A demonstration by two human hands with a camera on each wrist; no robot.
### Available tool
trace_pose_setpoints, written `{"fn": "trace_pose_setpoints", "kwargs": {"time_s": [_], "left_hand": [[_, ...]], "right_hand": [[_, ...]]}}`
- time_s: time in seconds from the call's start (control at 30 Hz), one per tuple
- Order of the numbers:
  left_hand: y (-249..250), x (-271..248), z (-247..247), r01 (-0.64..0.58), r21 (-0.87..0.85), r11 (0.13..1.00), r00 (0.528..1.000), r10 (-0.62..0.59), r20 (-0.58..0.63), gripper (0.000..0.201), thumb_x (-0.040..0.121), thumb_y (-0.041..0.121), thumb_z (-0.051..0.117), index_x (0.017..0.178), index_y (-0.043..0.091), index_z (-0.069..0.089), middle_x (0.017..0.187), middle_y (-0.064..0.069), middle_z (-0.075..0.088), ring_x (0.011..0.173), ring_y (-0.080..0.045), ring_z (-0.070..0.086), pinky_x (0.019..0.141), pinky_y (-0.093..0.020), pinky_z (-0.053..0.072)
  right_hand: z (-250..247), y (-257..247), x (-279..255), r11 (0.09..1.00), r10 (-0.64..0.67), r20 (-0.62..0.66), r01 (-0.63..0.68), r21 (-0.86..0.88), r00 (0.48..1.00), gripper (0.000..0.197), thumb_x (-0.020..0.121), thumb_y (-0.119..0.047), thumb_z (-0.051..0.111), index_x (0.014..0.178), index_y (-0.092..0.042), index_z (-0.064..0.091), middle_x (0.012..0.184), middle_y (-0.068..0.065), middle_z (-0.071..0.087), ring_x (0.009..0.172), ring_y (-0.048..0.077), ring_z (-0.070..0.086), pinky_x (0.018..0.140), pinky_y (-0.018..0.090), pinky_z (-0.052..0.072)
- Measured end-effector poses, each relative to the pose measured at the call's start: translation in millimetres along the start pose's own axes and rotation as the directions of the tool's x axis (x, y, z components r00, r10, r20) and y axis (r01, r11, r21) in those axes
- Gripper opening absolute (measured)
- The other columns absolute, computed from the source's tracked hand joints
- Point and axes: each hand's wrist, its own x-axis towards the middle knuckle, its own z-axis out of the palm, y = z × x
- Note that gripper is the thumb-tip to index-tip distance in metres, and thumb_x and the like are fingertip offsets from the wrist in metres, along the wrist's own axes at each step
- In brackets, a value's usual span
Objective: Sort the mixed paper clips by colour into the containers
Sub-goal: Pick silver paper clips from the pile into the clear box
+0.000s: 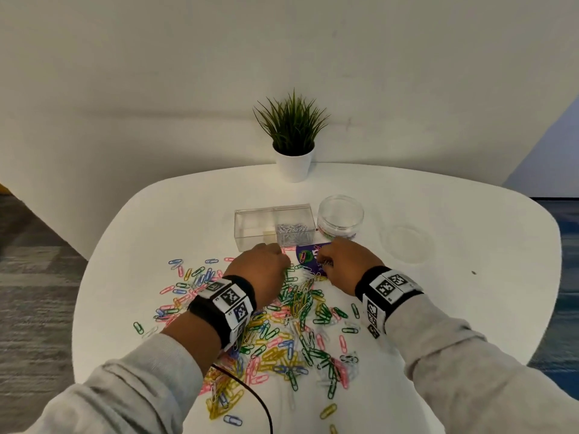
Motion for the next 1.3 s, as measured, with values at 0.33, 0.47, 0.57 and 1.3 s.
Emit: {"fn": "trace_pose_setpoints", "kwargs": {"time_s": [0.33, 0.47, 0.57, 1.3], "left_hand": [[3, 8, 1, -0.031, -0.038, 0.999, 0.999, 0.03, -0.022, 0.031, 0.099, 0.031, 0.049, 0.127, 0.026, 0.061, 0.117, -0.001, 0.054, 0.111, -0.024, 0.049, 0.09, -0.042, 0.048], [12, 14, 2, -0.154, -0.039, 0.987, 0.987, 0.152, -0.044, 0.035, 0.1, 0.029, 0.049, 0.134, 0.031, 0.057, 0.113, -0.004, 0.054, 0.105, -0.026, 0.05, 0.084, -0.04, 0.048], [17, 22, 1, -0.168, 0.017, 0.986, 0.986, 0.169, -0.009, 0.032, 0.101, 0.034, 0.051, 0.13, 0.029, 0.06, 0.114, -0.003, 0.053, 0.107, -0.025, 0.047, 0.084, -0.038, 0.047], [12, 21, -4, -0.088, -0.143, 0.986, 0.994, 0.096, 0.052, 0.043, 0.094, 0.011, 0.05, 0.129, 0.035, 0.053, 0.106, 0.002, 0.053, 0.088, -0.023, 0.059, 0.076, -0.034, 0.049]], "right_hand": [[0, -10, 2, 0.997, -0.069, 0.067, 0.068, 0.027, 0.995, 0.02, 0.094, -0.036, 0.058, 0.112, -0.031, 0.067, 0.115, 0.002, 0.053, 0.103, 0.024, 0.059, 0.089, 0.039, 0.049], [0, -5, -1, 0.996, -0.034, 0.004, 0.034, 0.087, 0.999, 0.018, 0.097, -0.027, 0.053, 0.11, -0.026, 0.066, 0.111, 0.001, 0.057, 0.101, 0.021, 0.058, 0.088, 0.036, 0.047], [1, -1, -8, 0.998, -0.009, 0.039, 0.007, 0.064, 0.999, 0.02, 0.093, -0.031, 0.058, 0.111, -0.024, 0.064, 0.112, 0.003, 0.056, 0.102, 0.023, 0.058, 0.09, 0.036, 0.048], [-1, 11, -12, 0.999, -0.009, -0.086, 0.012, 0.034, 0.996, 0.025, 0.088, -0.023, 0.06, 0.113, -0.026, 0.065, 0.115, 0.0, 0.059, 0.109, 0.023, 0.052, 0.092, 0.036, 0.047]]}}
